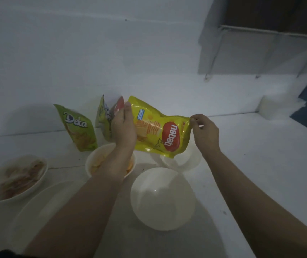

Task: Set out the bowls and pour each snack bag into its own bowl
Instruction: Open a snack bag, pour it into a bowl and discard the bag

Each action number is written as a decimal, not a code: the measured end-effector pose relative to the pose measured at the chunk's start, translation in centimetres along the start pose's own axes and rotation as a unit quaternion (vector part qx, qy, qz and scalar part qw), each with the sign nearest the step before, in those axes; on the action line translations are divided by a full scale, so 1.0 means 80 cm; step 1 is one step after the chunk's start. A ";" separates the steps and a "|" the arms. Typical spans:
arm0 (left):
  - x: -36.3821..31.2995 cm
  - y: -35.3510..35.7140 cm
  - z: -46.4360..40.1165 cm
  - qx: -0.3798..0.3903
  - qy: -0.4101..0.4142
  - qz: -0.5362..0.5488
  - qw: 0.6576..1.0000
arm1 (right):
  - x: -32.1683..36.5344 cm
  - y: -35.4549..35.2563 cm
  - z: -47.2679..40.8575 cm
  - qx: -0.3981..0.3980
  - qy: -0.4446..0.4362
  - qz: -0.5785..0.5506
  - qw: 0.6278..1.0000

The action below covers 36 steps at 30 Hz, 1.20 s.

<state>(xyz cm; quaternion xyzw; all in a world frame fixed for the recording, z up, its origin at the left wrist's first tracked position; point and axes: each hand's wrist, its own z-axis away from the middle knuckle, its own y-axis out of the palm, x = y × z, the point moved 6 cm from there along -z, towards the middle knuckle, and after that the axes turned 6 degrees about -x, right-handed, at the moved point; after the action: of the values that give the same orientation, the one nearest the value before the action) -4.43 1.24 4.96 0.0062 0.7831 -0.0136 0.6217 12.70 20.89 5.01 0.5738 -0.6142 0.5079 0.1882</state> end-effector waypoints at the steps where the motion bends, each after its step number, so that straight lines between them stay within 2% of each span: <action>1: -0.004 0.004 0.002 0.001 0.010 -0.017 1.000 | -0.006 -0.001 -0.003 0.007 -0.006 0.012 1.000; 6: -0.018 0.015 0.001 -0.034 0.069 -0.033 0.997 | -0.020 0.000 -0.009 0.024 -0.101 0.088 0.991; 11: -0.029 0.017 0.006 -0.052 0.126 -0.080 0.987 | -0.026 -0.001 -0.014 0.045 -0.133 0.107 0.984; 15: -0.031 0.015 0.007 -0.048 0.128 -0.109 0.985 | -0.026 0.001 -0.025 0.074 -0.155 0.110 0.979; 23: -0.043 0.024 0.003 -0.043 0.122 -0.153 0.980 | -0.038 0.007 -0.026 0.061 -0.151 0.062 0.985; 36: -0.051 0.024 0.012 -0.069 0.189 -0.132 0.971 | -0.038 -0.003 -0.031 0.029 -0.169 -0.002 0.985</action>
<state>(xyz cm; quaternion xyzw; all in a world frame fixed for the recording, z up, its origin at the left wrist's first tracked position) -2.55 3.18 8.71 -0.1372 0.8795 -0.0401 0.4539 12.85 24.60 3.66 0.6576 -0.6209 0.4214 0.0660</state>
